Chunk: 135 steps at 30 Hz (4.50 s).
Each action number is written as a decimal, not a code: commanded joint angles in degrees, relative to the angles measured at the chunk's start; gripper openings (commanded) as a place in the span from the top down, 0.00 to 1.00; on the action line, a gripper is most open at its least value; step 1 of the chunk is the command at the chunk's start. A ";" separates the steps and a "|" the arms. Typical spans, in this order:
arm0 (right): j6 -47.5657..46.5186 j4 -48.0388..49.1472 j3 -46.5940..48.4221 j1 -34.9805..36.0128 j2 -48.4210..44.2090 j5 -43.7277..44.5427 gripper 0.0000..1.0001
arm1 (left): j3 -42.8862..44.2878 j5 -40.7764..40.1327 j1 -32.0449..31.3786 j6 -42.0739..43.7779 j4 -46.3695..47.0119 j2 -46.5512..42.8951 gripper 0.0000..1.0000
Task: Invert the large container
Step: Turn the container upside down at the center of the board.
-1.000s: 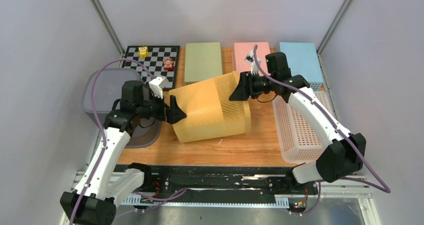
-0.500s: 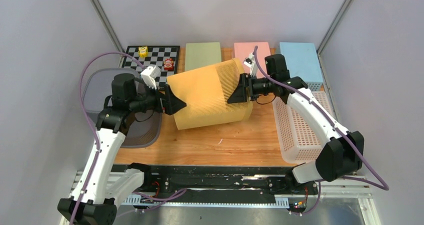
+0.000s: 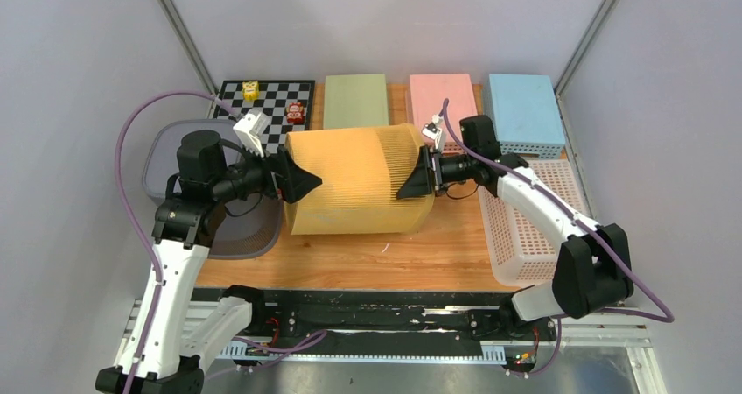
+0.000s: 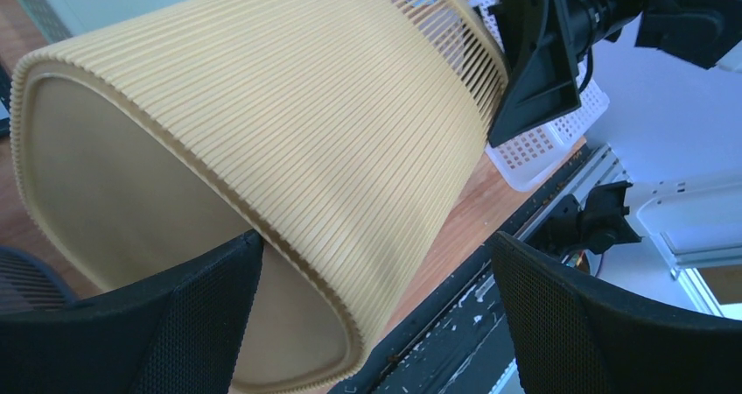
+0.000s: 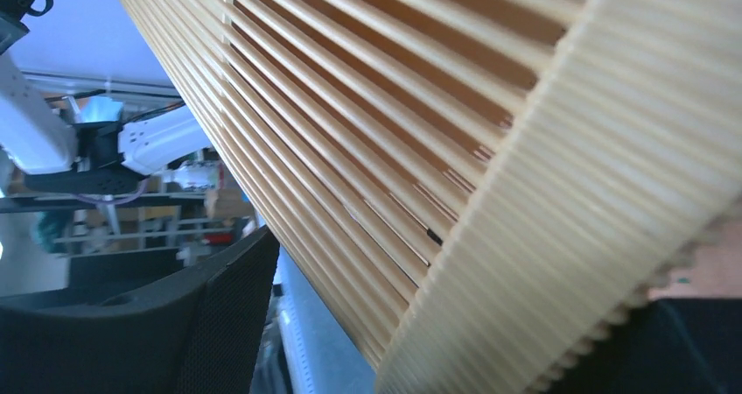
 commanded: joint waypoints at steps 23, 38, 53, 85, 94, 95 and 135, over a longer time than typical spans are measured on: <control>-21.13 -0.21 -11.90 7.42 -6.37 -15.25 0.24 | 4.86 9.31 -1.24 -5.36 5.26 -1.19 0.00; -38.57 -12.14 -9.39 3.04 -3.80 -10.47 0.00 | 6.74 9.19 -5.15 -3.56 6.87 1.73 0.00; -58.39 -28.58 -5.79 1.62 0.51 1.89 0.00 | 8.68 8.32 -10.75 0.88 7.72 6.33 0.00; -73.34 -41.71 0.62 -3.92 3.55 14.77 0.00 | 16.05 6.67 -26.96 13.25 5.69 22.92 0.00; -79.51 -43.11 -0.66 -6.72 3.14 5.77 0.00 | 19.46 9.35 -27.49 12.18 7.33 25.30 0.00; -79.03 -42.50 -0.42 -7.92 3.27 3.87 0.00 | 19.10 9.39 -27.56 11.76 7.85 25.29 0.00; -101.43 -69.65 7.87 -7.03 28.33 -18.95 0.00 | 16.24 3.33 -28.11 25.23 -5.01 20.64 0.00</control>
